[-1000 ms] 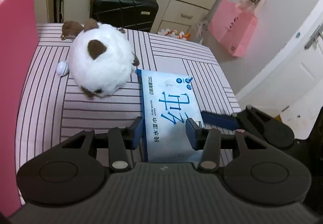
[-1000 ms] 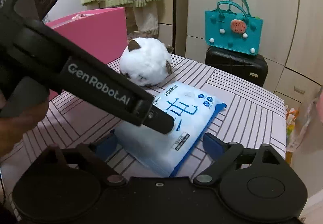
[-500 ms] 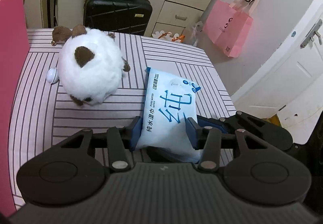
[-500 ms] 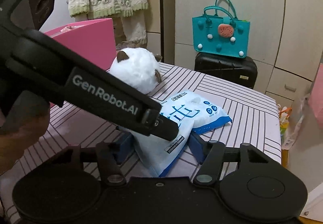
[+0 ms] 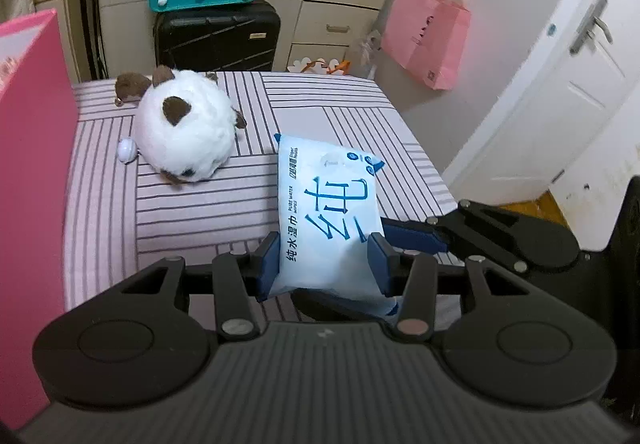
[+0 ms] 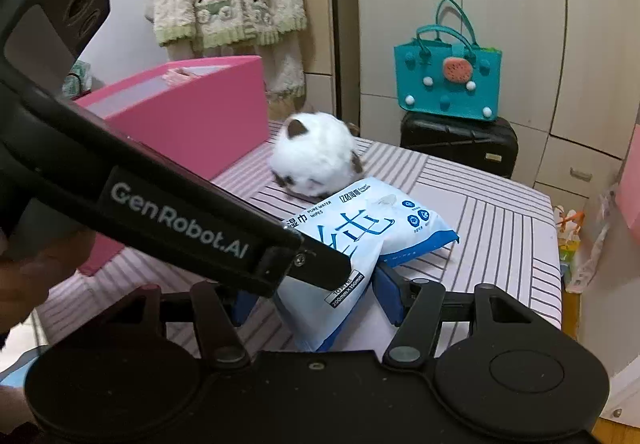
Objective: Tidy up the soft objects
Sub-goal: 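Grasp the blue-and-white wipes pack with the left gripper, then carry the wipes pack with the left gripper over the pink box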
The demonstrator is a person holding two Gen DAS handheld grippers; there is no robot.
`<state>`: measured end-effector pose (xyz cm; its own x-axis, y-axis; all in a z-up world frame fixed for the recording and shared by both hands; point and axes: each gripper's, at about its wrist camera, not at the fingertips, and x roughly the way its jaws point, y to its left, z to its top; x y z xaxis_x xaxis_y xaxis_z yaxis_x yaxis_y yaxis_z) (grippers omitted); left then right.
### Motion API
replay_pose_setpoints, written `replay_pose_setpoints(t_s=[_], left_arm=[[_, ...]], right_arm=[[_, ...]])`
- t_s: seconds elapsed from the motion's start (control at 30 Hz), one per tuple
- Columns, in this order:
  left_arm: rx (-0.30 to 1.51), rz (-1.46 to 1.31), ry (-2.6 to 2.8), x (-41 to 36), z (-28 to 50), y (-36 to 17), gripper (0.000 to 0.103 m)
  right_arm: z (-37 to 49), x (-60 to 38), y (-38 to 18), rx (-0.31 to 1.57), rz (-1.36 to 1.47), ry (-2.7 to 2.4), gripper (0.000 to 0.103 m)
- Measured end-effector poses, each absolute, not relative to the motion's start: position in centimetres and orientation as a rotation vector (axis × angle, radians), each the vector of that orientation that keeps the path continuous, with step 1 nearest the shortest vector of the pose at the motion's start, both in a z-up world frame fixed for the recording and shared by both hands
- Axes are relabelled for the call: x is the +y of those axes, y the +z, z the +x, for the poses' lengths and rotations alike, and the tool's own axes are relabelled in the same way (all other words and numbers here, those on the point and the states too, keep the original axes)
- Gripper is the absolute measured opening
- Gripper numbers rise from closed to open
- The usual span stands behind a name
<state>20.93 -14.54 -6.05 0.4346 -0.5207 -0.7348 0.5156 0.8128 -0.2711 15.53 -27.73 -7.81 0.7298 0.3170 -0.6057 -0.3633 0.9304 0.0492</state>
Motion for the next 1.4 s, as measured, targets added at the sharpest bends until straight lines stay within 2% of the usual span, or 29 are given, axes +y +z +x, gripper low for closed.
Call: replay_pose_setpoints(t_s=[0.87,1.13,1.4], left_arm=[[0.818,0.127,-0.696,-5.2,9.3,2.5,0.045],[0.758,0.086,-0.62,0.2,7.2,4.8,0.046],[0.692,0.062,-0.497,5.2,8.6,6.3,0.045]], right_arm=[[5.8,-20.0,0.5,0.587,-0.175,0.553,0.066],[5.6,-15.5,2.8,0.524,-0.256,0.675,0.066],[8.5,-10.9,4.3,0.454,-0.316,0.788,0.066]])
